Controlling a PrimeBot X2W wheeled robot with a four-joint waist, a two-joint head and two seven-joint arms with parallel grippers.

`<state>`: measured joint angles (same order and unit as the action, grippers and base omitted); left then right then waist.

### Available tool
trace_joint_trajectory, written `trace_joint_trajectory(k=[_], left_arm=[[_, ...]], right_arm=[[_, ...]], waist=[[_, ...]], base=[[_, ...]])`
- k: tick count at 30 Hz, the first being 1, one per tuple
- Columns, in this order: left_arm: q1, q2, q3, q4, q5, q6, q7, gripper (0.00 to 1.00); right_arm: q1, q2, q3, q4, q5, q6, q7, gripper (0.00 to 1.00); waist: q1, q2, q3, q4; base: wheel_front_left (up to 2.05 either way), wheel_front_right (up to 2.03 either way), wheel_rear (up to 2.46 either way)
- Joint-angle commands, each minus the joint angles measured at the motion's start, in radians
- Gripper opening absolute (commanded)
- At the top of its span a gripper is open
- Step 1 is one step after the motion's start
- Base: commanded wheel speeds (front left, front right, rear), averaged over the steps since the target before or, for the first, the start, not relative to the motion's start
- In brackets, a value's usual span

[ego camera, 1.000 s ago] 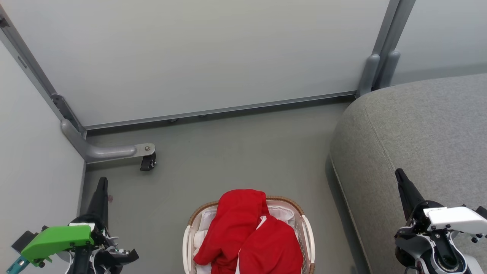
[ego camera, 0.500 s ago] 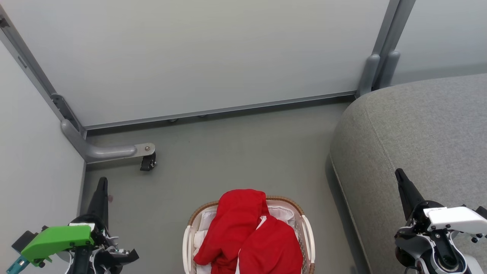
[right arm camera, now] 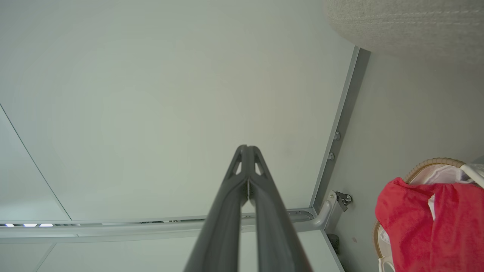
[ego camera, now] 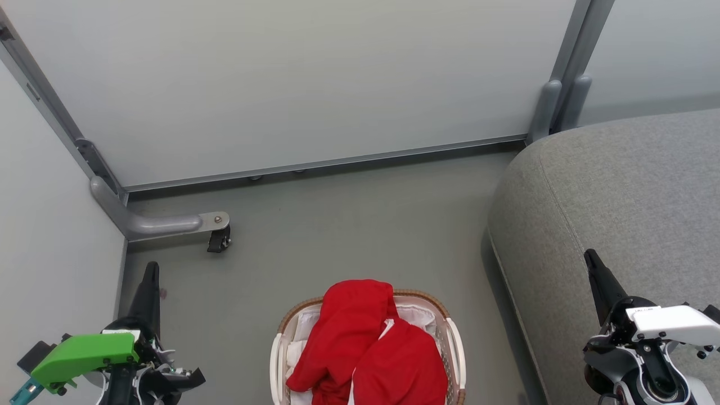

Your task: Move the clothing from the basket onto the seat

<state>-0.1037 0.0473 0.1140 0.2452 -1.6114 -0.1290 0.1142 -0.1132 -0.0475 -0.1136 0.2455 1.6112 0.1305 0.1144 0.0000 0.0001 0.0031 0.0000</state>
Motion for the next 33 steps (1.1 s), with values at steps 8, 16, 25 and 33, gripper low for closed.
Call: trace_joint_trajectory(k=[8,16,25,33], left_arm=[[-0.011,0.006,0.001,-0.002,-0.003,-0.004,0.002,0.00],[-0.011,0.006,0.001,-0.002,-0.003,-0.004,0.002,0.00],[0.003,-0.001,-0.001,0.007,0.000,0.000,-0.001,1.00],[0.024,-0.006,-0.036,0.027,0.012,0.001,-0.029,1.00]], right_arm=[[0.011,-0.006,-0.002,-0.003,0.003,0.000,0.002,0.00],[0.011,-0.006,-0.002,-0.003,0.003,0.000,0.002,0.00],[0.001,0.002,0.001,0.008,0.000,0.000,-0.001,1.00],[0.019,0.009,0.017,0.035,-0.016,0.000,-0.029,1.00]], waist=[[0.0000,-0.0001,0.000,0.000],[0.0000,-0.0001,0.000,0.000],[0.0000,-0.0001,0.000,0.000],[0.0000,-0.0001,0.000,0.000]], base=[[0.00,0.00,0.00],[0.00,0.00,0.00],[0.00,0.00,0.00],[0.00,0.00,0.00]])
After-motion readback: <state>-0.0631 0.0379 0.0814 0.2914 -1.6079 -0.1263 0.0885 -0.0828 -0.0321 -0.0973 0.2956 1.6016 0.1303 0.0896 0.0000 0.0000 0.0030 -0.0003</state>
